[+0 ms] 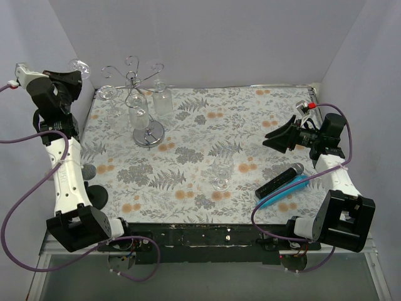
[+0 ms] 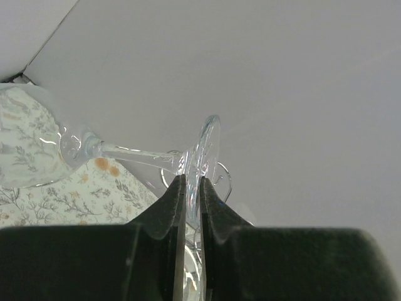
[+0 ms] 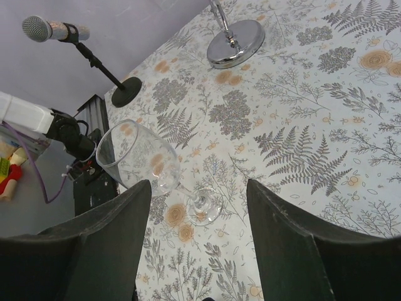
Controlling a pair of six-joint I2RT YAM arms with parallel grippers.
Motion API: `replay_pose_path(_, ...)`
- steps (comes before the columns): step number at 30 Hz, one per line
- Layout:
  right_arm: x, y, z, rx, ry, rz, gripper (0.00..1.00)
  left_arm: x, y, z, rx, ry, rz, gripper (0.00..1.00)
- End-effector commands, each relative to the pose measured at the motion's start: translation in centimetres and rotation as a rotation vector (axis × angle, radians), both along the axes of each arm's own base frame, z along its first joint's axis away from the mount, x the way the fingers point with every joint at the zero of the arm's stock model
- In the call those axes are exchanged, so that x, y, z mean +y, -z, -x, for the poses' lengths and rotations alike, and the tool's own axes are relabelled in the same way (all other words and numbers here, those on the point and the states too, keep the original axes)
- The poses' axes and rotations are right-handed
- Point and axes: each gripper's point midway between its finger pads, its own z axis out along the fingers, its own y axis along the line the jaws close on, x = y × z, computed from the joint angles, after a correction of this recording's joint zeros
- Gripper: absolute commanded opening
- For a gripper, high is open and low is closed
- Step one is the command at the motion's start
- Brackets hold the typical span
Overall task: Place the wine glass upside down on the wine glass rack
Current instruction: Turn the wine glass upside down at the wine rack.
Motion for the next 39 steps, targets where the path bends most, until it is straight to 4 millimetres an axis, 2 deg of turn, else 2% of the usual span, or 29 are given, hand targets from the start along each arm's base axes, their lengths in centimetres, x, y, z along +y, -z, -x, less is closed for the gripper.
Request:
replay_pose_path(1,-0.1,-0.9,0.0,-0.029,-0.016,-0.001,0.70,-0.9,-3.9,2.0,-0.152,0.053,0.023,0.00)
replay_pose_path(10,-0.2,-0.8,-0.1,-0.023,-0.010,-0.001,0.70,-2.4,-1.3,1.1,-0.125,0.169,0.118,0.00)
replay_pose_path(11,-0.2,-0.9,-0.1,-0.026,-0.010,0.000,0.70,-2.6,-1.7,1.1,-0.146,0.188,0.118,0.00)
replay_pose_path(27,-0.2,-0.8,-0.2,-0.024,-0.005,0.002,0.70,-4.2,1.2,-0.9,-0.094,0.331,0.215,0.00)
replay_pose_path(39,-0.2,-0.6,-0.3,-0.018,-0.002,0.002,0.70,-4.9,2.4,-2.3,-0.062,0.392,0.258,0.00)
